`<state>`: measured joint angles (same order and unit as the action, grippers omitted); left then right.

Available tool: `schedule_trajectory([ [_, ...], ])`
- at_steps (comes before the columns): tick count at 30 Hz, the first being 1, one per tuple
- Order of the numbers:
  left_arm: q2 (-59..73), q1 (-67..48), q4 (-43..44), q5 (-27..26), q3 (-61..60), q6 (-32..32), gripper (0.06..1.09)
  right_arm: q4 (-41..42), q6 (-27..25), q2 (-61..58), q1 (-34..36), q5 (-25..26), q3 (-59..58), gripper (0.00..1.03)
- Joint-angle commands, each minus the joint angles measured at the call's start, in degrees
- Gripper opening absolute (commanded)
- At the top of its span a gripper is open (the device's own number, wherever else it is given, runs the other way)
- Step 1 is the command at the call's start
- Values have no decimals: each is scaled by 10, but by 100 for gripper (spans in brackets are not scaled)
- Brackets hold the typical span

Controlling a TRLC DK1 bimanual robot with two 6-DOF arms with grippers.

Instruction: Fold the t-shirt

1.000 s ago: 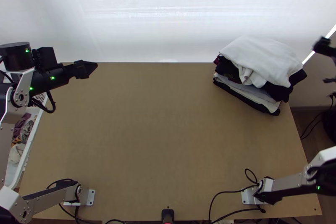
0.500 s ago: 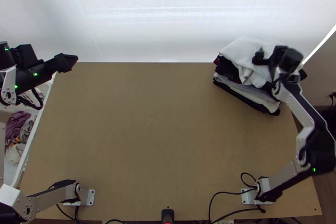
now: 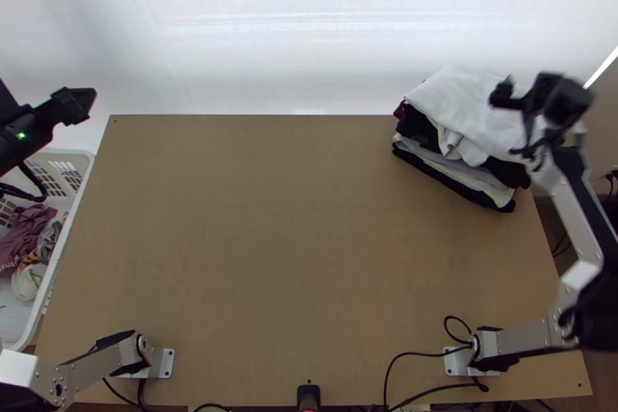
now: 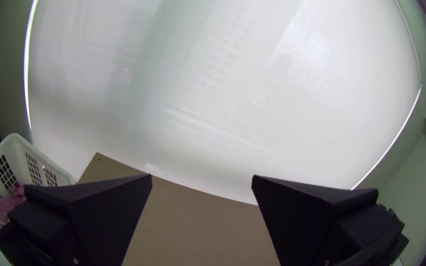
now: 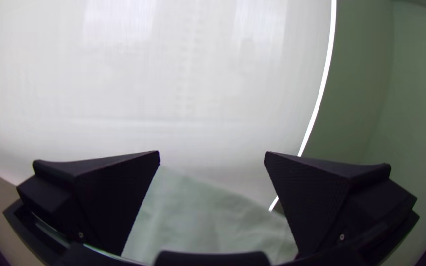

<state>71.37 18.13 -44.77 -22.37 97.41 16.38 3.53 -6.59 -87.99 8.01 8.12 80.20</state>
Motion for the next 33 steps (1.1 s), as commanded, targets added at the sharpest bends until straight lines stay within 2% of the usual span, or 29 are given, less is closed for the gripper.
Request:
schedule_trajectory([
  [1,-33,8,40,34,5,-7,104,-56,3,80,3,-1,100,99],
  [6,-97,13,121,94,-56,-28,104,-186,-5,149,-23,-17,179,99],
  [11,-170,24,182,140,-137,-38,104,-215,-6,267,-86,-28,131,99],
  [16,-262,21,258,190,-260,-41,104,-190,-16,415,-148,-28,-22,99],
  [18,-307,21,297,197,-328,-40,104,-142,-19,496,-174,-28,-138,99],
  [22,-391,22,358,204,-449,-55,104,-27,-57,663,-215,-28,-354,99],
  [26,-482,26,381,215,-560,-75,104,-45,-57,765,-265,-32,-447,99],
  [33,-648,27,377,215,-727,-89,104,-53,-47,884,-259,-27,-605,99],
])
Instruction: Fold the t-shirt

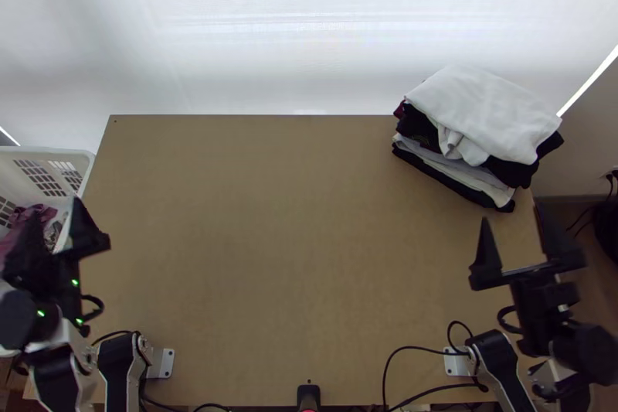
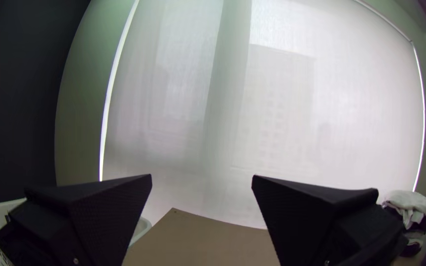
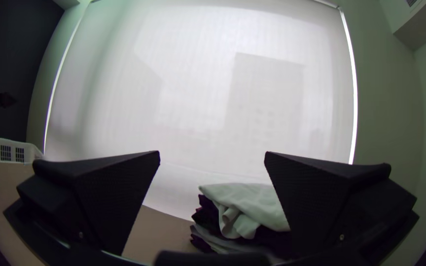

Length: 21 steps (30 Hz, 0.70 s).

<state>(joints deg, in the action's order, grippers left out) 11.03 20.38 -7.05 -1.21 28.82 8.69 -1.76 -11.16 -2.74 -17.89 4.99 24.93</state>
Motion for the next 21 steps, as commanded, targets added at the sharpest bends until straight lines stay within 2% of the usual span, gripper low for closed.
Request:
schedule_trajectory([
  [1,-57,5,-7,3,-54,-11,104,-22,18,30,5,10,-59,99],
  [7,-110,8,-31,3,-140,-11,104,30,123,31,22,12,-183,99],
  [10,-110,10,-30,3,-165,-9,104,30,144,31,9,12,-219,99],
  [13,-111,11,-25,3,-199,-11,104,11,145,27,11,11,-236,99],
  [21,-106,25,-13,3,-258,-24,104,12,141,27,104,11,-236,99],
])
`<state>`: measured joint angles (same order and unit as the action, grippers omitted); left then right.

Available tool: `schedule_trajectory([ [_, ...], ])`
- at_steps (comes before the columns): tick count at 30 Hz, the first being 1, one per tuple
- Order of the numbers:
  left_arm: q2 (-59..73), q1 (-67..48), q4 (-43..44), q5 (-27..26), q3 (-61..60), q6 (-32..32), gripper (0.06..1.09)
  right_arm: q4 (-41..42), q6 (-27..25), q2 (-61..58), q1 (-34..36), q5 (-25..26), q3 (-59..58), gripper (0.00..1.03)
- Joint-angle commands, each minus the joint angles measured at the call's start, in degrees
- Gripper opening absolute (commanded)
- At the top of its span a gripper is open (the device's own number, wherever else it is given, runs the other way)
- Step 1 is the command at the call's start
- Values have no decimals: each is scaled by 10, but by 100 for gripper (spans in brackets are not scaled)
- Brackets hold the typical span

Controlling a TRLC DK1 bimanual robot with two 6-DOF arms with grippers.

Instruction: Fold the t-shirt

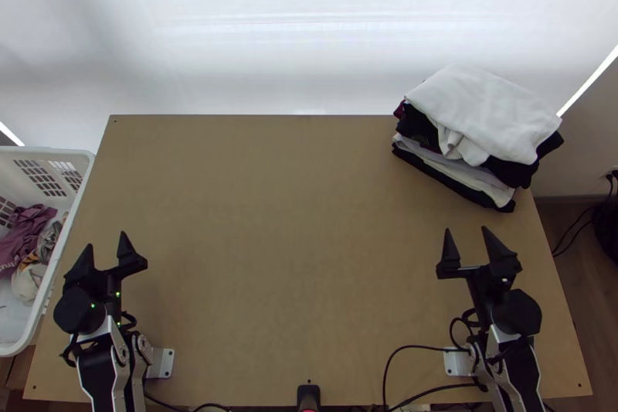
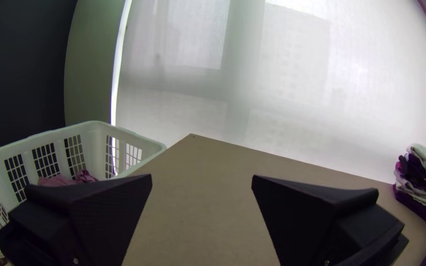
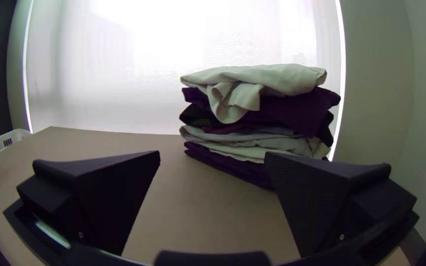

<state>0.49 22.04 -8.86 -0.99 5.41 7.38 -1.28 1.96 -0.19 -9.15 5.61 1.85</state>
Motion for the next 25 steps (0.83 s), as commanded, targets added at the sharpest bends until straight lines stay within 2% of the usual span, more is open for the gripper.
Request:
schedule_trajectory([
  [1,-3,6,3,1,-24,-9,104,9,9,3,19,4,-5,99],
  [6,-5,-3,-17,0,-21,-30,104,9,9,3,18,3,-5,99],
  [25,-5,-3,-17,0,-21,-30,104,9,9,3,18,3,-6,99],
])
